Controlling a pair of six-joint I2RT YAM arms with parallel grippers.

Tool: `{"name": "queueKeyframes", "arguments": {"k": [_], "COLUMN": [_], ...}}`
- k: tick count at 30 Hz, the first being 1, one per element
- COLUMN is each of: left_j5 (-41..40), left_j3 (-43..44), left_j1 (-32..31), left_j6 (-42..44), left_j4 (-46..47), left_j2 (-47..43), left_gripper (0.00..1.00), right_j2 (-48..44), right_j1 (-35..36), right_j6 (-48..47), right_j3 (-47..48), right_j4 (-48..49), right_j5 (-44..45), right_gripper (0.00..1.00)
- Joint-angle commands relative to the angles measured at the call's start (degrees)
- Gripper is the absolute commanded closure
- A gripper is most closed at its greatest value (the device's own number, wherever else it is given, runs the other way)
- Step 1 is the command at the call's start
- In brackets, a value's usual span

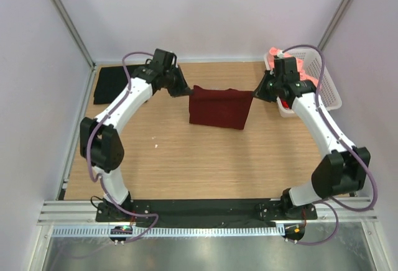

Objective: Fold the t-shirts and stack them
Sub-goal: Fold the tshirt

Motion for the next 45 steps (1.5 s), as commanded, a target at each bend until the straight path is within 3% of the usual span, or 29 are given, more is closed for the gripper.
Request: {"name": "queueKeyframes", "arguments": {"k": [1, 9, 12, 14, 19, 23, 31, 34, 45], "left_j5": [2.5, 10.4, 15.2, 16.8, 17.2, 16.0, 14.1, 14.4, 11.7], "left_j3": [9.7, 29.3, 37.9, 43.6, 48.6, 44.2, 21.7, 21.6, 16.4], "left_j1": [2.2, 6.1, 7.9, 9.5, 11.4, 12.4, 11.4, 10.0, 8.7], "left_j6": [2.7, 3.2, 1.1, -2.8, -10.7, -6.2, 5.2, 8.4, 13.6], "left_j4": [-2.6, -1.9, 3.3, 8.0, 23.6, 23.9, 21.8, 18.9, 14.3], "left_j2": [5.9, 24.7, 33.6, 39.6, 46.2, 43.3, 29.3, 29.8, 32.5], "left_gripper": [1.00, 0.98, 0.89, 0.81, 0.66, 0.64, 0.62, 0.62, 0.64], "right_j2": [4.2, 20.2, 27.0, 30.3, 39.5, 38.9, 31.6, 29.5, 29.6], "right_j1": [-0.2, -1.5, -2.1, -2.5, -3.9, -3.9, -1.8, -1.5, -1.6], "right_j6": [-2.4, -2.8, -1.9, -0.8, 2.3, 2.1, -4.2, -7.1, -12.6], "right_j3": [6.3, 17.4, 22.2, 24.9, 32.9, 32.6, 18.5, 14.8, 6.4], "right_j4": [3.0, 4.9, 5.1, 5.1, 5.9, 6.6, 8.2, 7.1, 13.8], "right_j5": [1.4, 0.2, -0.5, 0.7, 0.6, 0.3, -7.2, -7.8, -14.2], "right_gripper": [0.99, 0.99, 0.97, 0.90, 0.66, 0.60, 0.51, 0.42, 0.27]}}
